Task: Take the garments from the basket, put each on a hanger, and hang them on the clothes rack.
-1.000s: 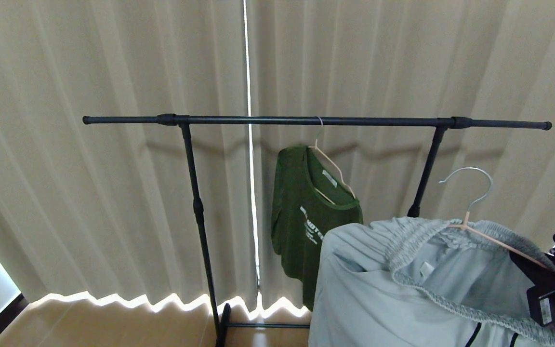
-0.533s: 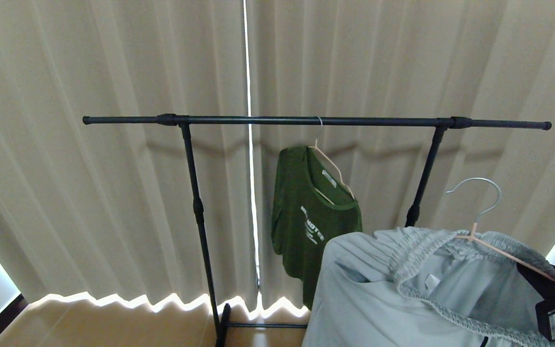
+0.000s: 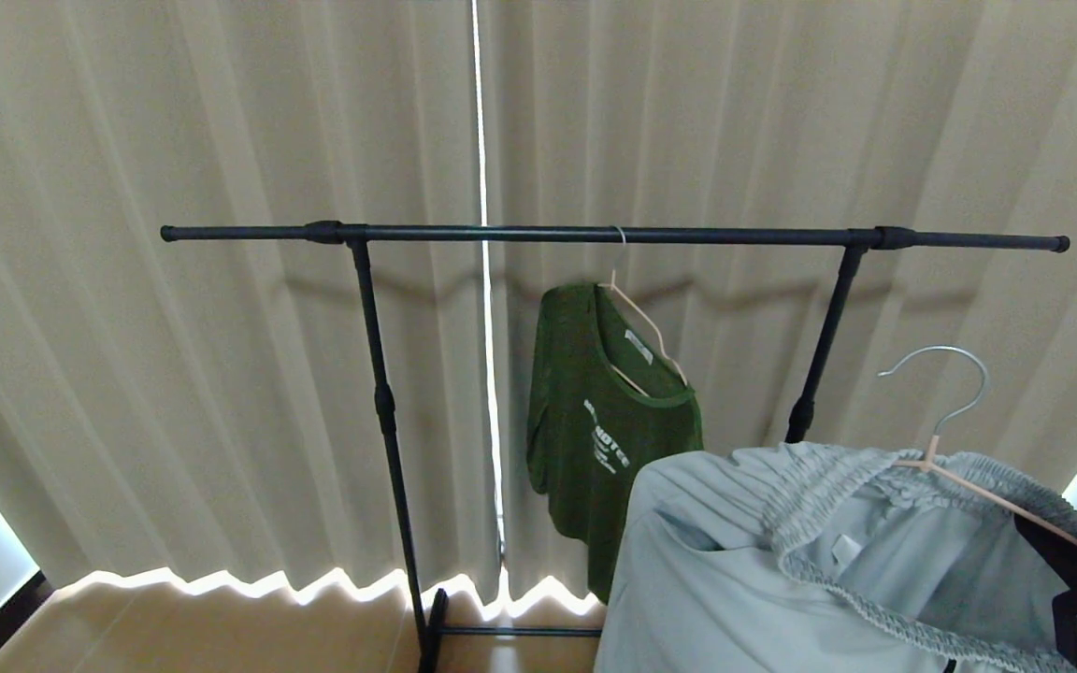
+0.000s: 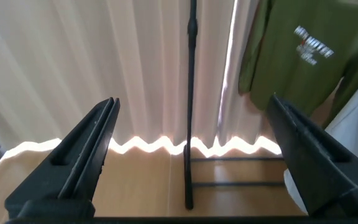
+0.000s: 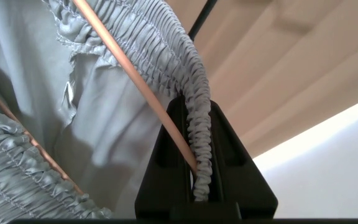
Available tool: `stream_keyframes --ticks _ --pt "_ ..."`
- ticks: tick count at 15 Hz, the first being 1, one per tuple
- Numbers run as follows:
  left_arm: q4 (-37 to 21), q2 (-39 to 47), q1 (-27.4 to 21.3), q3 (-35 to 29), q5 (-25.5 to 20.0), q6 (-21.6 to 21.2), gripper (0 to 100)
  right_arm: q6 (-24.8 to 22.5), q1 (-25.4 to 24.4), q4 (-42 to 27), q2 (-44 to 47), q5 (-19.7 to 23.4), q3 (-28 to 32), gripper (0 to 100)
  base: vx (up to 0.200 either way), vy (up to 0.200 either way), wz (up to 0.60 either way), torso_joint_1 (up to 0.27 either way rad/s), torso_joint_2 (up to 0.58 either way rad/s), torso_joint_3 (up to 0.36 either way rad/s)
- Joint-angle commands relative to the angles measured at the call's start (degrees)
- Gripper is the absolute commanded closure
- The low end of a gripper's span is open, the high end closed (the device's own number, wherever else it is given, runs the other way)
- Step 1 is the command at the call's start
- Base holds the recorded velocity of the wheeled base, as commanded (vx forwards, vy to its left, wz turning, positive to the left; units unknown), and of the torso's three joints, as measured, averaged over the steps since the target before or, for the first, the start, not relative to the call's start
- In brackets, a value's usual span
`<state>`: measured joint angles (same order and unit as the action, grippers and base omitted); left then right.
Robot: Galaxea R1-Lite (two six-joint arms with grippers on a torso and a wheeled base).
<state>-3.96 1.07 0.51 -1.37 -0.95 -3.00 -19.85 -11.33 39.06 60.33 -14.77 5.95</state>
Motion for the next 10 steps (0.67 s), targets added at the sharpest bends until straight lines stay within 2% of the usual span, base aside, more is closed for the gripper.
stream_keyframes --ticks 1,5,10 --pt "0.01 -0.9 -0.16 0.05 -0.1 0.01 0 -0.02 0.16 0.05 0.14 0.01 0.2 100 0.0 0.0 0.0 0.0 0.0 0.0" --pt "0.01 -0.9 -0.16 0.05 -0.1 0.01 0 -0.1 0.25 0.32 -0.04 -0.08 0.29 100 0.0 0.0 0.0 0.0 0.0 0.0" --pt "0.01 -0.9 -0.16 0.05 -0.02 0.01 0 -0.1 0.25 0.05 -0.74 -0.08 0.2 100 0.0 -0.2 0.0 0.006 0.0 0.006"
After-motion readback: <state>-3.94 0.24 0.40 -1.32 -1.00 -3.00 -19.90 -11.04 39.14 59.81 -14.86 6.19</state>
